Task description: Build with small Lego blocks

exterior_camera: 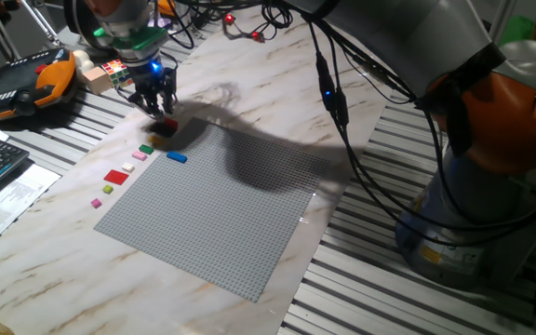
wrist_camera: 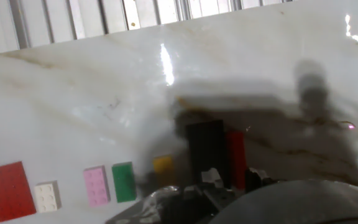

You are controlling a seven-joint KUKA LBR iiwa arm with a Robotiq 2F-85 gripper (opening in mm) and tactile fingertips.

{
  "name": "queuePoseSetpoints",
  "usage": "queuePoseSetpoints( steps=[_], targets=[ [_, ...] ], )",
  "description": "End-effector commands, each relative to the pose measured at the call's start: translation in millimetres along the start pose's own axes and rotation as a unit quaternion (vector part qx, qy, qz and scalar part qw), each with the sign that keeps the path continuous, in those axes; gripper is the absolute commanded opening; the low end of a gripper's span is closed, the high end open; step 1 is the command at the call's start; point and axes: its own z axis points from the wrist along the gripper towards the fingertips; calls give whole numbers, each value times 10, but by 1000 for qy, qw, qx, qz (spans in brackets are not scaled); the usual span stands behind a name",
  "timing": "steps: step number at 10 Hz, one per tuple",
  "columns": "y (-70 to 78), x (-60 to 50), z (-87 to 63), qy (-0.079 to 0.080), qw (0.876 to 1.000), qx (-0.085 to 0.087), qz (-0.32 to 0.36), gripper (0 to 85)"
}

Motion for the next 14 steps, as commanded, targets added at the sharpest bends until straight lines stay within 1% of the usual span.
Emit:
queuePoseSetpoints(
  steps=[1,3,5,6,8,14],
  targets=[
    [-5,-7,6,0,1000,1,2,307],
    [-14,-40,15,-1,1000,-1,-1,303],
    [-9,-72,42,-8,1000,-2,-11,303],
    [-19,-114,46,-9,1000,-1,-16,303],
    [-81,-191,44,-2,1000,-6,-25,300],
    [-74,-240,122,-2,1000,-12,-28,290]
  ],
)
